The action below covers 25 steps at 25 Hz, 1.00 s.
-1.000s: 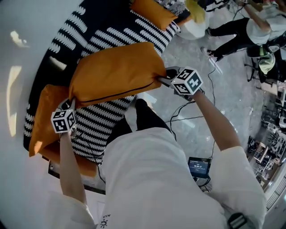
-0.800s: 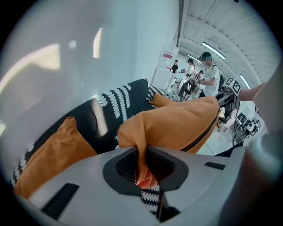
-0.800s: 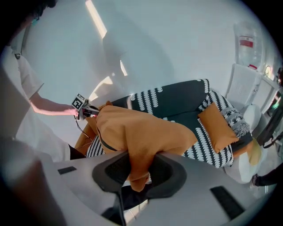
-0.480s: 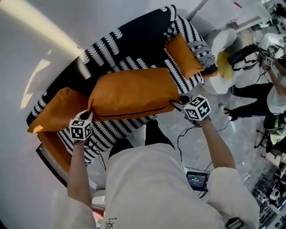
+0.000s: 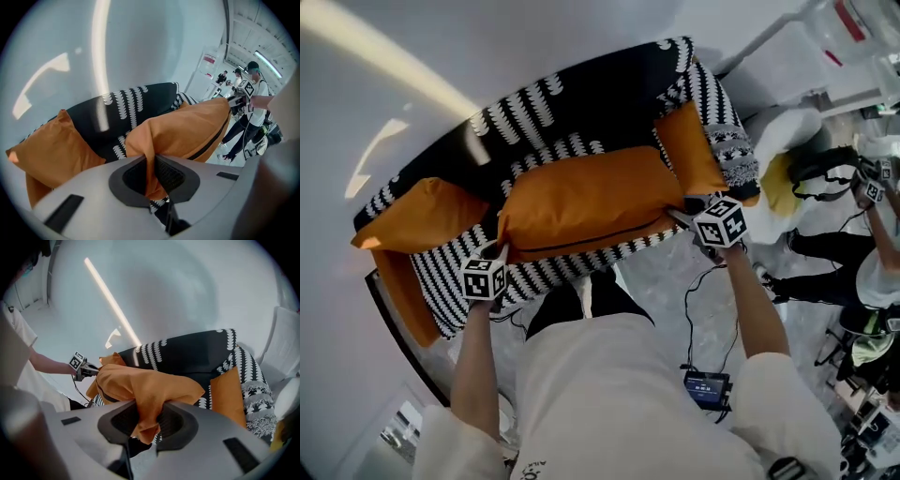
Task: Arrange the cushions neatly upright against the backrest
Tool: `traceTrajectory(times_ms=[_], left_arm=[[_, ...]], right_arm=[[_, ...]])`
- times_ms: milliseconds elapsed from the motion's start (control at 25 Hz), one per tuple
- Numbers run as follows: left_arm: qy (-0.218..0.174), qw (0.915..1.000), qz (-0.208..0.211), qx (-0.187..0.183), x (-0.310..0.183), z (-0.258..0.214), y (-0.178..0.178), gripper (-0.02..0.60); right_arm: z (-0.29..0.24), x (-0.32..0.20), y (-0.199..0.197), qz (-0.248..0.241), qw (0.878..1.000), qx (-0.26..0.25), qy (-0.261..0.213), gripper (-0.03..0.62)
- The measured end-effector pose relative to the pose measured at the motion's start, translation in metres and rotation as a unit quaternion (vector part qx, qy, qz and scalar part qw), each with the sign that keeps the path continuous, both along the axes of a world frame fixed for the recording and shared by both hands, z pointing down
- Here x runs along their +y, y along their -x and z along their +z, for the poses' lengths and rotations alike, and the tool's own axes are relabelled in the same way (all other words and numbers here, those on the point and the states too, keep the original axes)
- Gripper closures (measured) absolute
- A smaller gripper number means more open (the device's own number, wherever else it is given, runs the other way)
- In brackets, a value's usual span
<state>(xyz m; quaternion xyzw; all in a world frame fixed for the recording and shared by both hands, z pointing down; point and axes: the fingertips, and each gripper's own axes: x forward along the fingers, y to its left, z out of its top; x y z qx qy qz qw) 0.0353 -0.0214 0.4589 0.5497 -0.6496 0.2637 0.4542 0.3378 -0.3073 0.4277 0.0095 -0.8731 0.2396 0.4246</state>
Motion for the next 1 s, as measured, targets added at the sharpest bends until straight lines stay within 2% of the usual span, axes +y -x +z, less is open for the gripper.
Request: traceTrajectory(times_ms=[240, 680, 1000], left_arm=[[-0.005, 0.9998, -0.002, 0.021, -0.033, 0.02, -0.019, 0.534], [-0.001, 0.9976, -0.023, 0.065, -0.059, 0.072, -0.004, 0.532], [-0.032, 0.9942, -0.017, 0.101, -0.08, 0.066, 0.003, 0.532]], right_arm=[[0.031, -0.051, -0.005, 0.013, 1.0, 0.017, 0.015, 0.48], [0.079, -0.089, 0.021, 0.036, 0.996, 0.072, 0.04, 0.479], [0.091, -0.114, 0.026, 0.055, 0.988, 0.129, 0.063, 0.47]])
